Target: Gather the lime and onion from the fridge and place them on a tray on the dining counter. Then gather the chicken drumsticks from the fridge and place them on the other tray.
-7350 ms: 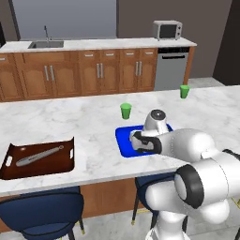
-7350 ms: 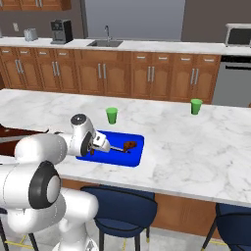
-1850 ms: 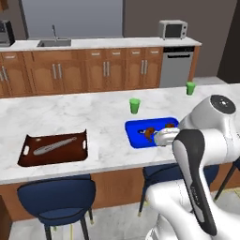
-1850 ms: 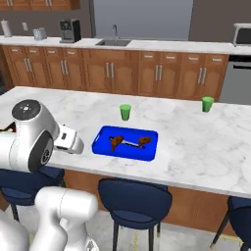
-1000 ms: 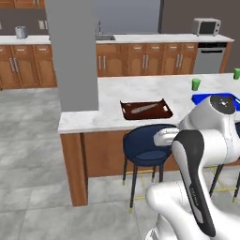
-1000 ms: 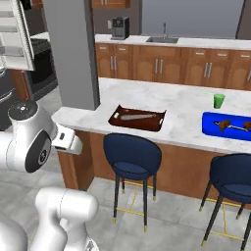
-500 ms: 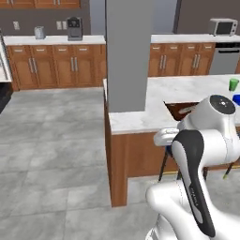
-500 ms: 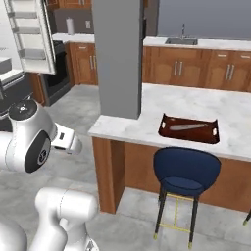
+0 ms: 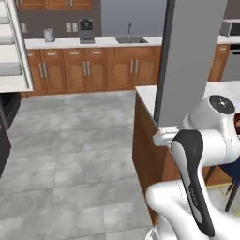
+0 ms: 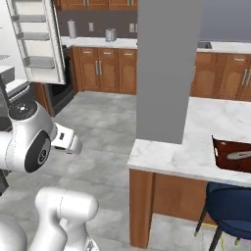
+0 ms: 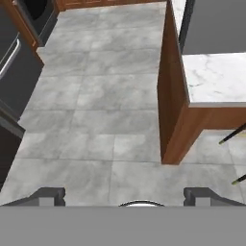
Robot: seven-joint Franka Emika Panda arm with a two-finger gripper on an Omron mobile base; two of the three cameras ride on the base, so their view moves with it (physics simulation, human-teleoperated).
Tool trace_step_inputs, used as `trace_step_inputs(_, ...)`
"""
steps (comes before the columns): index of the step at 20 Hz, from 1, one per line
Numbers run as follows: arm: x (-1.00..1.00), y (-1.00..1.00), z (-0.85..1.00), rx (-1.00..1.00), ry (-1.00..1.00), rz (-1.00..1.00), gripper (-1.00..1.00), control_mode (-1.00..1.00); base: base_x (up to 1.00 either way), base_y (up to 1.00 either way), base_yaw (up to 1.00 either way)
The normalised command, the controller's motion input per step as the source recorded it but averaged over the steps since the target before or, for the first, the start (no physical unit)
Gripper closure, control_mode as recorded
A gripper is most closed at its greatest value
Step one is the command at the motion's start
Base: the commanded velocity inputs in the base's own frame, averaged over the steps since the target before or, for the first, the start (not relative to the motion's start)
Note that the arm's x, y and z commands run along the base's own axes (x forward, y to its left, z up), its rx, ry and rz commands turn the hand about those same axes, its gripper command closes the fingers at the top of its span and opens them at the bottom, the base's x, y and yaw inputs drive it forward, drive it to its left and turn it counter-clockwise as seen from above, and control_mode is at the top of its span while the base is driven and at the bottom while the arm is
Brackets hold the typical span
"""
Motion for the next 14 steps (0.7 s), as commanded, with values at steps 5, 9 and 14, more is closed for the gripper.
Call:
trace_step_inputs(5,0.00,0.00,0.00,0.00,0.00,0.00,-1.00,1.00,0.79,0.96,-0.13)
trace_step_inputs(9,0.00,0.00,0.00,0.00,0.00,0.00,-1.00,1.00,0.75,0.92,-0.12)
trace_step_inputs(14,0.00,0.00,0.00,0.00,0.00,0.00,-1.00,1.00,0.76,0.73,-0.08)
